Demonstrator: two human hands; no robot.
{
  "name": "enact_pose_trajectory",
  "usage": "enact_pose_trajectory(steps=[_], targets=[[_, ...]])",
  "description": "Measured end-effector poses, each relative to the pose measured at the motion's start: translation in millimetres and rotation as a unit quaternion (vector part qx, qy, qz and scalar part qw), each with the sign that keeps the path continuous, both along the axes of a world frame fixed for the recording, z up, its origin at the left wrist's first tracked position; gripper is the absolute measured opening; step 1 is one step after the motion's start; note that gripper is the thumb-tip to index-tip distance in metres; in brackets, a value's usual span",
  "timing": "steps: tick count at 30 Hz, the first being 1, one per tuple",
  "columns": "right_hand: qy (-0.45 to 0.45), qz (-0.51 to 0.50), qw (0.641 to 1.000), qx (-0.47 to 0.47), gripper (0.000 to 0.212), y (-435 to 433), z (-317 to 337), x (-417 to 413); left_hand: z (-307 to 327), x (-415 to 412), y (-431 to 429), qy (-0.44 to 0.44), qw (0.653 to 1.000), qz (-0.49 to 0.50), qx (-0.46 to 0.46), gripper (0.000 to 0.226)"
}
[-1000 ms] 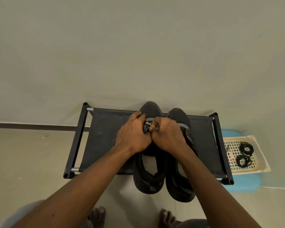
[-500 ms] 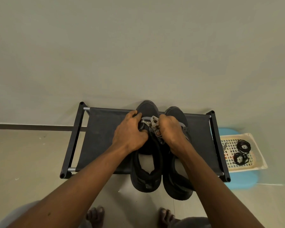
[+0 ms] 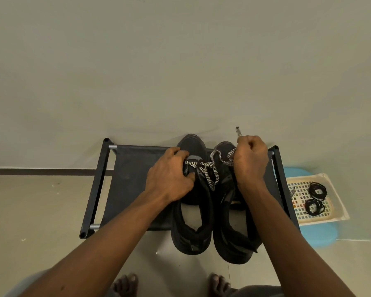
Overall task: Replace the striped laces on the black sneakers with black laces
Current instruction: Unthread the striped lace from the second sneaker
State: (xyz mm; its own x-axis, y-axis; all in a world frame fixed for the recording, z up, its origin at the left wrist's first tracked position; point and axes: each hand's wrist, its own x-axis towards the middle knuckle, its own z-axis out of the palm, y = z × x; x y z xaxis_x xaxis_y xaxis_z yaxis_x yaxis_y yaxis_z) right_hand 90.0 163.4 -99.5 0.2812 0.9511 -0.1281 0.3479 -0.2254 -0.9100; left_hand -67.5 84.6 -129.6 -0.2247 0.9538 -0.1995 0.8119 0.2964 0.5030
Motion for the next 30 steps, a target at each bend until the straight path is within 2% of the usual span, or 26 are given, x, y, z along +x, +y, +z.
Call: enact_pose_trajectory(steps=[2,4,6,7,8,10,12,13,17,21,24,27,30], targets=[[-0.058,0.025,0.998,-0.012,0.016,-2,1,5,4,3,0,0.035,0.999,-0.004,0.038,0.047],[-0.165,0.077,0.983,-0.024,0.012,-10,0,6,7,6,1,0.061,0.996,-0.013,0.062,0.033],[-0.275,0.125,0.953,-0.009,0.037,-22,1,6,7,11,2,0.08,0.994,-0.024,0.07,0.026],[-0.285,0.144,0.948,0.011,0.037,-28,3,5,6,12,3,0.087,0.993,-0.027,0.069,0.025],[-0.27,0.171,0.947,0.027,0.027,-32,5,4,6,13,4,0.091,0.993,-0.029,0.064,0.024],[-0.243,0.249,0.937,-0.023,0.012,-39,9,2,8,14,7,0.095,0.993,-0.028,0.056,0.016],[-0.253,0.316,0.911,-0.08,0.013,-45,9,-3,10,11,10,0.104,0.993,-0.025,0.053,0.003],[-0.274,0.335,0.897,-0.086,0.013,-47,7,-6,9,9,11,0.109,0.992,-0.024,0.054,0.006],[-0.37,0.341,0.864,-0.034,0.02,-48,3,-16,4,6,12,0.104,0.992,-0.036,0.056,0.011],[-0.389,0.329,0.859,-0.045,0.024,-42,6,-14,0,3,13,0.08,0.994,-0.031,0.07,0.012],[-0.412,0.328,0.849,-0.043,0.026,-42,7,-15,0,2,15,0.043,0.995,0.013,0.089,0.006],[-0.391,0.332,0.857,-0.054,0.027,-42,3,-16,-7,-6,20,-0.058,0.985,0.141,0.08,0.011],[-0.37,0.33,0.867,-0.053,0.029,-43,0,-16,-16,-14,20,-0.223,0.933,0.275,0.069,0.014]])
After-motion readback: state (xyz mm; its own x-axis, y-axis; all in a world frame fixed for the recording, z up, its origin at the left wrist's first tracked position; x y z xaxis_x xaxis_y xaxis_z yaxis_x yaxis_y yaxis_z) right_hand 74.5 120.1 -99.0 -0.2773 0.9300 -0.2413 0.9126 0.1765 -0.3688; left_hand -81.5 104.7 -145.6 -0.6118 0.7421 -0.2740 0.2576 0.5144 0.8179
